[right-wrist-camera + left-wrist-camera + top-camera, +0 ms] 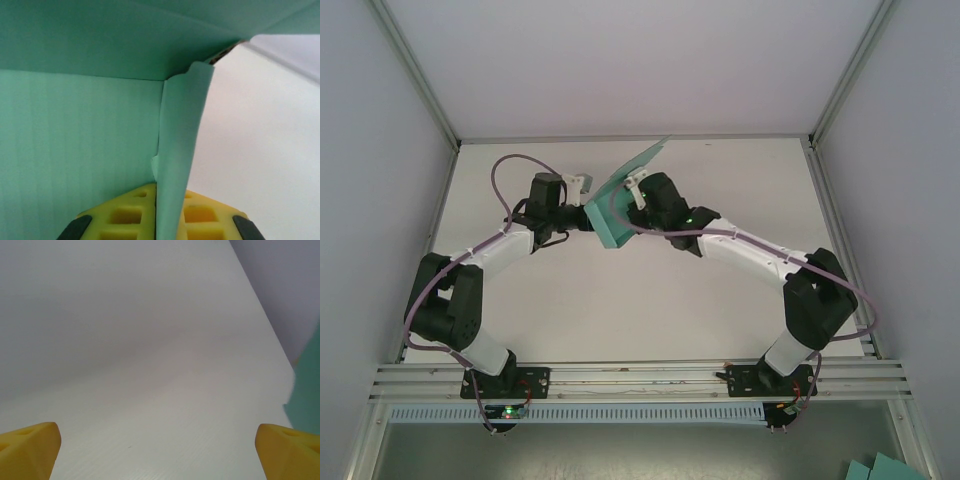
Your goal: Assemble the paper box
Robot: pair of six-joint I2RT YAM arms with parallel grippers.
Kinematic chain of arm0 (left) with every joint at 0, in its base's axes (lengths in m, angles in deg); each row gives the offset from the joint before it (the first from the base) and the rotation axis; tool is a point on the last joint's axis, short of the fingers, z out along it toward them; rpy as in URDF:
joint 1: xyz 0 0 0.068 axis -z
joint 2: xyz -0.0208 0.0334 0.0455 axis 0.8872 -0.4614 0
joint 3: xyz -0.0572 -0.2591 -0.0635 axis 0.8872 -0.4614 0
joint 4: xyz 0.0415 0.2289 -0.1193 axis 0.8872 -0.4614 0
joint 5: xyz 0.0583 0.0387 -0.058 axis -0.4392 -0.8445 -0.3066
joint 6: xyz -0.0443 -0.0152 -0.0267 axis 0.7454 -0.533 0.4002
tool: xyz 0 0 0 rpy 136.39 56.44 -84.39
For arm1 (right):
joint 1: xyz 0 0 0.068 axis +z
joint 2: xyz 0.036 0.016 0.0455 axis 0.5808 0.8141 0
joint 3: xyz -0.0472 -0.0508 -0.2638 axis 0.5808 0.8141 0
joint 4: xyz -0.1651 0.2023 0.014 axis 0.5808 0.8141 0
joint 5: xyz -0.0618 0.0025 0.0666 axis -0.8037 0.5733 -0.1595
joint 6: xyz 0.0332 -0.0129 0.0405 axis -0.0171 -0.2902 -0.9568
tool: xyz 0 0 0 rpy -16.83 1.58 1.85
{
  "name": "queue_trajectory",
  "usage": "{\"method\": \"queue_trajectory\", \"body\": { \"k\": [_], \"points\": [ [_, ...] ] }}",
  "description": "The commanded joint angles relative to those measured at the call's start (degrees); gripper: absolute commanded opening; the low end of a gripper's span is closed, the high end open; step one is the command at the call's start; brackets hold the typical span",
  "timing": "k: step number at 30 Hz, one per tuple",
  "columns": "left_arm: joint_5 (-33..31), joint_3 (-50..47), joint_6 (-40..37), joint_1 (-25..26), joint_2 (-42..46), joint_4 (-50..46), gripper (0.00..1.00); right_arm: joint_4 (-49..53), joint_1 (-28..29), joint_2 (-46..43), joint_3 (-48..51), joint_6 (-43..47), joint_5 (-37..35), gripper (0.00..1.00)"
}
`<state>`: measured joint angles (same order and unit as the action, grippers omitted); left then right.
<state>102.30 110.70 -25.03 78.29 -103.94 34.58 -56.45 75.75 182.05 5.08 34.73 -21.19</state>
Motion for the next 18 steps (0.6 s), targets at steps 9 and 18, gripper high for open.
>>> {"method": "queue_trajectory", "body": {
  "k": [9,18],
  "points": [
    [-8.44,0.91,-6.43,5.69,10.32,-2.83,1.0,3.3,-5.88,-8.73,10.14,-16.44,-8.09,0.0],
    [-34.36,-10.85,-2.49,4.95,18.99,-17.63,1.0,9.17,-10.2,-19.97,20.55,-20.96,-14.41,0.0]
  ]
}}
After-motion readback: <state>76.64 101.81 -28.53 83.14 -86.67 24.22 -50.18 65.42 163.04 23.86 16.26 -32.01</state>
